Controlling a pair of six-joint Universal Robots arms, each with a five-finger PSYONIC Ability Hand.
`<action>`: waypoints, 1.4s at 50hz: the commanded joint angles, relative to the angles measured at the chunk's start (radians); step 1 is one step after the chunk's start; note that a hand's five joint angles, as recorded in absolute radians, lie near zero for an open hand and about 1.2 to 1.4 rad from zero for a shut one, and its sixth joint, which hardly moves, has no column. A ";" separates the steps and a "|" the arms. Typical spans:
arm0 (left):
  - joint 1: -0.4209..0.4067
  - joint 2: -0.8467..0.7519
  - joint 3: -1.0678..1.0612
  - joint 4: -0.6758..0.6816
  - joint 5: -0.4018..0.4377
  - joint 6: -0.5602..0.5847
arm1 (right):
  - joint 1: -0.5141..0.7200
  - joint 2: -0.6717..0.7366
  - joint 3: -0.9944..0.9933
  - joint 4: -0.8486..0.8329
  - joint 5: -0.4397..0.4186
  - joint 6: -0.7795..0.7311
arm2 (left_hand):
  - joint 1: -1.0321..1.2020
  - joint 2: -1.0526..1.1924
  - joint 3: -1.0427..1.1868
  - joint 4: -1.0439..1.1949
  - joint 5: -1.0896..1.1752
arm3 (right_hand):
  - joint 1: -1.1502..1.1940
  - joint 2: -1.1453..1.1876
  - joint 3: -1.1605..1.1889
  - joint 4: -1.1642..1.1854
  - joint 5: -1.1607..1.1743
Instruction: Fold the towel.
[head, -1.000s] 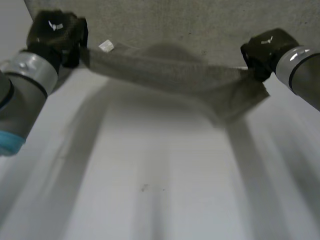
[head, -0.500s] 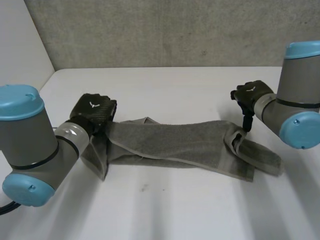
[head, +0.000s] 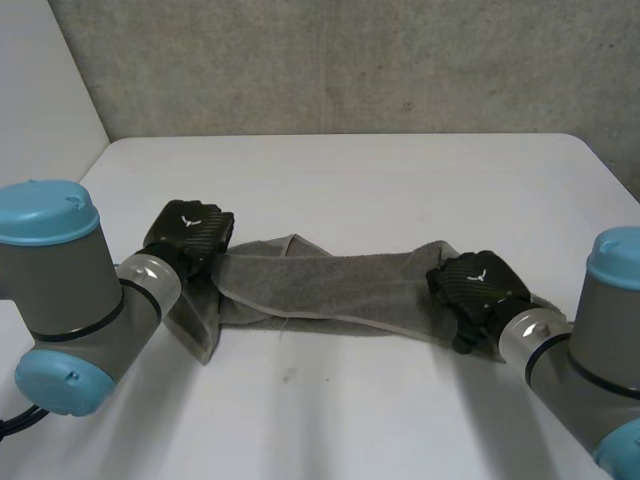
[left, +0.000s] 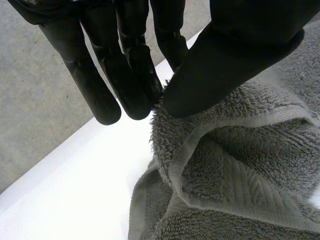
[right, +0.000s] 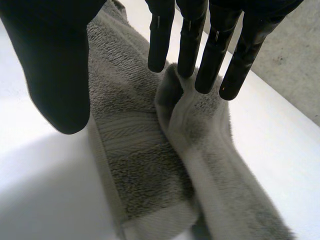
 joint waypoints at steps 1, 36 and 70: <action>0.000 0.002 -0.011 0.000 -0.001 0.000 | 0.002 0.102 -0.019 -0.067 0.003 0.032 | 0.214 0.180 0.180 0.179 0.186 | 0.192 0.114 0.117 0.117 0.139; 0.008 0.013 -0.016 -0.012 -0.001 0.002 | -0.010 0.153 -0.108 -0.112 0.005 0.024 | 0.214 0.180 0.180 0.179 0.186 | 0.963 0.885 0.888 0.888 0.910; 0.024 0.028 0.633 0.062 -0.095 -0.011 | -0.011 0.142 -0.819 -0.107 0.012 0.033 | 0.214 0.180 0.180 0.179 0.186 | 0.963 0.885 0.888 0.888 0.910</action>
